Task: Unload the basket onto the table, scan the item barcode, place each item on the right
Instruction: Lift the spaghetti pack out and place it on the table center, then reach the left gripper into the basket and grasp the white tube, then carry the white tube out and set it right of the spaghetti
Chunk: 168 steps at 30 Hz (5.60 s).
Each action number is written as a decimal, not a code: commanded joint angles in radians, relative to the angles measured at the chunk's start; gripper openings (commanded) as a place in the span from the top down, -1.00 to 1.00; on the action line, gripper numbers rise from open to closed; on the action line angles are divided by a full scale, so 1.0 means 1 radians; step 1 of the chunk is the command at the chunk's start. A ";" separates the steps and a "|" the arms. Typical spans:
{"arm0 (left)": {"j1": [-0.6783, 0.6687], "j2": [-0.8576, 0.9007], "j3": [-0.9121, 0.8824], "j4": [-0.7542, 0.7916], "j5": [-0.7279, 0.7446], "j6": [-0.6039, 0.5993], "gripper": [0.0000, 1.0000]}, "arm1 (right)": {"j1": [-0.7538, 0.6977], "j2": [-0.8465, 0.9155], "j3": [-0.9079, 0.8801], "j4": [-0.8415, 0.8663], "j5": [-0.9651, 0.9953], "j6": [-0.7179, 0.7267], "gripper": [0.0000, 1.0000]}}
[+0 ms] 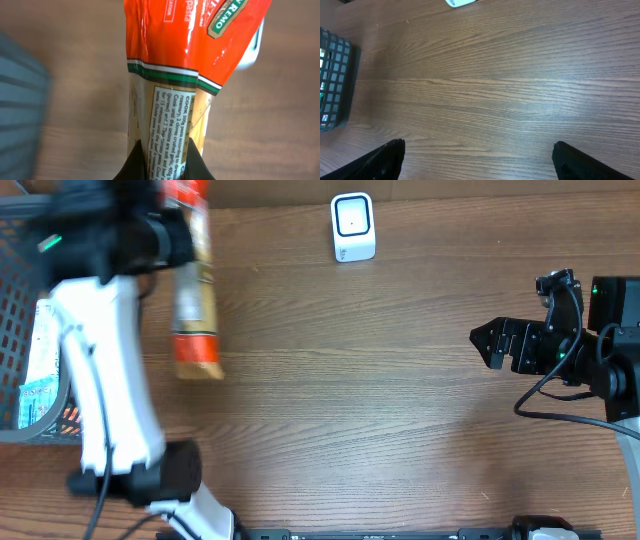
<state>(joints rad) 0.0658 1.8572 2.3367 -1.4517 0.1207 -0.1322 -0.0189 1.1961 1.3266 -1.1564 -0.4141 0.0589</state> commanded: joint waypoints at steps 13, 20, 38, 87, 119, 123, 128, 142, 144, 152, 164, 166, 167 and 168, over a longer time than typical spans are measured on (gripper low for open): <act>-0.264 0.294 -0.437 0.259 0.003 -0.161 0.89 | 0.001 0.000 0.022 0.002 0.010 -0.005 -0.94; -0.240 0.285 -0.325 0.202 0.002 -0.101 -1.00 | 0.001 0.000 0.022 0.002 0.010 -0.005 -0.96; 0.467 0.211 0.600 -0.115 -0.102 0.188 -0.99 | 0.001 0.000 0.022 0.003 0.013 -0.005 -1.00; 0.660 0.793 -0.006 0.472 -0.227 0.500 -0.97 | 0.001 0.075 0.022 -0.019 0.013 -0.004 -1.00; 0.591 0.388 0.790 0.066 0.058 0.101 0.92 | 0.001 0.075 0.022 -0.027 0.012 0.000 -1.00; 0.462 0.250 0.805 -0.006 0.056 0.102 0.92 | 0.001 0.075 0.022 -0.027 0.013 0.000 -1.00; 0.129 0.273 0.792 -0.206 0.044 0.102 0.92 | 0.001 0.075 0.022 -0.024 0.013 0.000 -1.00; -0.479 0.632 0.497 -0.224 -0.043 -0.149 0.92 | 0.001 0.075 0.021 -0.024 0.048 -0.005 -1.00; -0.528 0.678 0.470 -0.225 -0.050 -0.181 0.92 | 0.001 0.075 0.021 -0.024 0.055 -0.005 -1.00; -0.658 0.787 0.382 -0.238 -0.132 -0.457 0.92 | 0.001 0.075 0.021 -0.025 0.055 -0.004 -1.00; -0.710 0.787 0.267 -0.223 -0.154 -0.485 -1.00 | 0.001 0.075 0.021 -0.027 0.055 -0.004 -1.00; -0.706 0.782 0.273 -0.211 -0.156 -0.418 -1.00 | 0.001 0.075 0.021 -0.027 0.055 -0.004 -1.00; -0.700 0.777 0.286 -0.213 -0.174 -0.395 -1.00 | 0.001 0.075 0.021 -0.027 0.055 -0.004 -1.00; -0.692 0.763 0.310 -0.222 -0.210 -0.392 -1.00 | 0.001 0.075 0.021 -0.026 0.055 -0.004 -1.00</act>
<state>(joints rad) -0.6403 2.6526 2.6102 -1.6669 -0.0216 -0.5838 -0.0189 1.2747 1.3266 -1.1892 -0.3618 0.0563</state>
